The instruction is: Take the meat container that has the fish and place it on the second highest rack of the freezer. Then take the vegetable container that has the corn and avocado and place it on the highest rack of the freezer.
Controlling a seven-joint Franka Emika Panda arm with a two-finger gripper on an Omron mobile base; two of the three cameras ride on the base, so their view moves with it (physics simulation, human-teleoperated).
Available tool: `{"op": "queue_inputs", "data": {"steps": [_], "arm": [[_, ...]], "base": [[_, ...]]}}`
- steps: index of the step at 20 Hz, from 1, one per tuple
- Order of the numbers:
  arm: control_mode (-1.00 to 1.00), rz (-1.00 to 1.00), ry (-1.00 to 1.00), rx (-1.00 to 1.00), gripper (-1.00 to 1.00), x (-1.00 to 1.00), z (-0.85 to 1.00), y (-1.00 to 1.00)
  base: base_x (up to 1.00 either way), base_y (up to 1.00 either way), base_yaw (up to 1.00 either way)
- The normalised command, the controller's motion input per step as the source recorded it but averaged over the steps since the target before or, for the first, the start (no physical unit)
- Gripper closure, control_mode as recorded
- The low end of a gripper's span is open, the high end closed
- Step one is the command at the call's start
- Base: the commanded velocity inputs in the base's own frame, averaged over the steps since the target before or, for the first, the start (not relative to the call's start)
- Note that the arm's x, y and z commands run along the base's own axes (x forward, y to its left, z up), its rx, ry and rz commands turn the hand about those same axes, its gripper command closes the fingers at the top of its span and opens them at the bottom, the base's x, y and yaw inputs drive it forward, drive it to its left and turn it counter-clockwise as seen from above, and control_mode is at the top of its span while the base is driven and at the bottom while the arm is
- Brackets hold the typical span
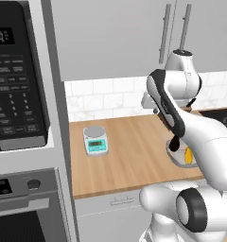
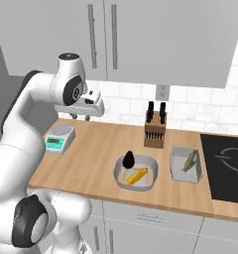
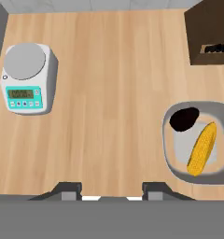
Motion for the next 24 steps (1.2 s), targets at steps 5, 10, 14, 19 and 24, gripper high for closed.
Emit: {"op": "queue_inputs", "data": {"steps": [5,10,14,19,24], "arm": [[-1.0,-0.19,-0.15,0.05,-1.0,-0.64,-0.05,-0.27],[-1.0,-0.5,-0.01,0.1,-1.0,-1.0,-0.12,-0.61],[-1.0,-0.64,0.05,0.12,-1.0,-0.49,-0.38,-0.84],[-1.0,-0.69,0.14,0.16,-1.0,0.0,-0.46,-1.0],[-1.0,-0.24,0.09,0.12,-1.0,0.25,-0.64,-0.99]], "base": [[0.0,0.0,0.0],[0.0,0.0,0.0],[0.0,0.0,0.0],[0.0,0.0,0.0],[0.0,0.0,0.0]]}}
